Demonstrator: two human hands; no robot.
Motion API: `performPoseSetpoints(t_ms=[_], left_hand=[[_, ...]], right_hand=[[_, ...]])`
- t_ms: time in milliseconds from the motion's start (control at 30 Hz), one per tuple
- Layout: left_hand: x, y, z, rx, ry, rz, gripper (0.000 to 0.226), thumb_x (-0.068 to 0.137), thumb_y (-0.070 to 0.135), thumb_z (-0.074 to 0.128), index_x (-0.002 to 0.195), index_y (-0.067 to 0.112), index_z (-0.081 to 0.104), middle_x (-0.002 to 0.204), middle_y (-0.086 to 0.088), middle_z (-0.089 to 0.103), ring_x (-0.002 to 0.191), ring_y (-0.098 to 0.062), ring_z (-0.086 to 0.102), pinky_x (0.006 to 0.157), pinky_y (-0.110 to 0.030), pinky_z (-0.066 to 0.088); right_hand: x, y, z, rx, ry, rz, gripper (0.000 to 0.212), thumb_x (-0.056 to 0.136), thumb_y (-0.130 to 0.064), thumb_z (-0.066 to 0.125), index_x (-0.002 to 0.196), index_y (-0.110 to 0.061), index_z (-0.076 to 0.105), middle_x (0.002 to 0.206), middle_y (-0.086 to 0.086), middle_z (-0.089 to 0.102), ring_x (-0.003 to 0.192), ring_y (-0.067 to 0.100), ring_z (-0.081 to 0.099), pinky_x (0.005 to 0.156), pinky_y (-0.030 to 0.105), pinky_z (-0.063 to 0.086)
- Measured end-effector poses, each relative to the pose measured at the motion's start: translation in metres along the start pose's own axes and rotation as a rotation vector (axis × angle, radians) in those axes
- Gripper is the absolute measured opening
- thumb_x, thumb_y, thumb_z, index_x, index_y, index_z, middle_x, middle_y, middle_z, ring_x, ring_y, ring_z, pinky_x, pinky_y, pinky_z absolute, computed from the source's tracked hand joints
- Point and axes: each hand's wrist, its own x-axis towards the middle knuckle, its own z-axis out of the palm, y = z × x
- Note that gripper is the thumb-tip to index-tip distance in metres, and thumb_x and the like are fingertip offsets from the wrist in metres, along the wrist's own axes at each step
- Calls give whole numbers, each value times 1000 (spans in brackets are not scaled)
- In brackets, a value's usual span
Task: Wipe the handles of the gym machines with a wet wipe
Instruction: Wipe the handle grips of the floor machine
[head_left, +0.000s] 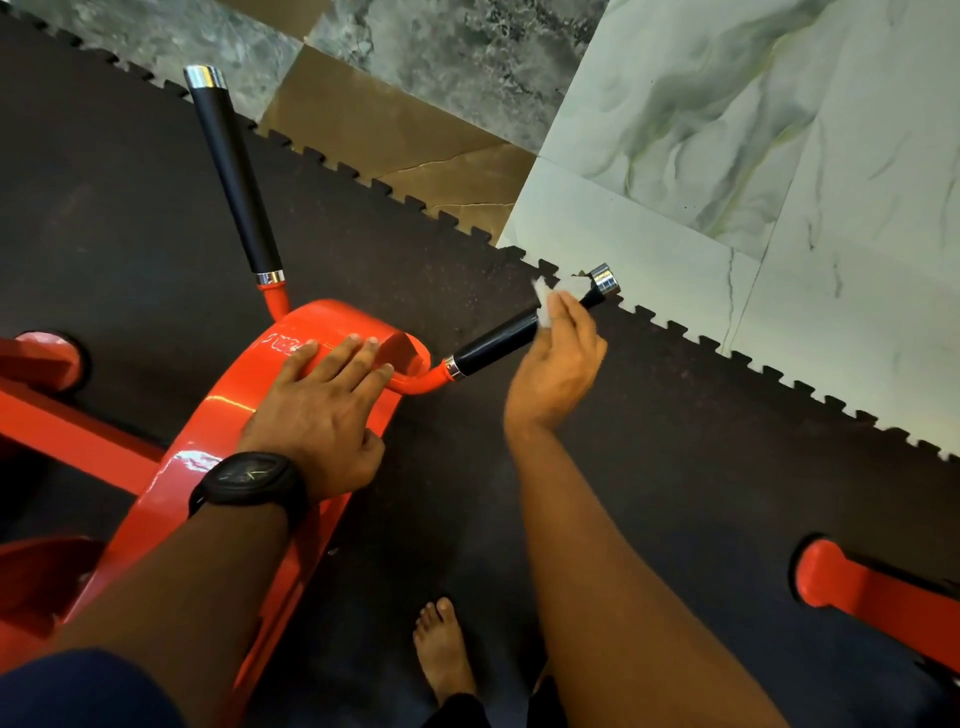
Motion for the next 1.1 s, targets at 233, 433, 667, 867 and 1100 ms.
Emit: performPoseSetpoints(t_ms=[233, 433, 667, 867, 1100], left_hand=[[-1, 0, 0, -29, 17, 9, 77, 69, 43, 38, 135, 11, 61, 149, -14, 50, 141, -30, 43, 112, -51, 25], [-1, 0, 0, -14, 5, 7, 78, 67, 43, 37, 136, 13, 60, 149, -13, 49, 142, -29, 42, 113, -51, 26], [0, 0, 1, -4, 16, 6, 78, 68, 42, 44, 138, 13, 58, 151, -13, 48, 143, -29, 41, 114, -53, 27], [-1, 0, 2, 5, 36, 14, 77, 64, 41, 50, 135, 11, 61, 147, -14, 52, 140, -30, 45, 112, -51, 25], [0, 0, 1, 13, 23, 10, 77, 64, 41, 53, 136, 12, 60, 149, -14, 50, 141, -30, 43, 113, -53, 29]], right_hand=[[-8, -33, 13, 298, 123, 755, 35, 99, -8, 57, 133, -10, 62, 123, 9, 64, 112, 18, 63, 89, 18, 50], [-5, -33, 21, 442, 83, 876, 29, 104, -14, 47, 127, -13, 63, 116, 8, 68, 107, 18, 66, 93, 36, 57], [19, -16, 9, 650, 66, 874, 31, 103, -4, 46, 125, -13, 65, 104, -1, 67, 95, 11, 64, 77, 13, 50], [-11, -19, 13, 543, -112, 908, 35, 102, -1, 46, 131, -10, 62, 113, 7, 66, 102, 16, 61, 83, 22, 44], [-31, -20, 18, 216, -206, 765, 29, 97, -8, 60, 125, -11, 67, 118, 7, 68, 110, 20, 65, 92, 32, 55]])
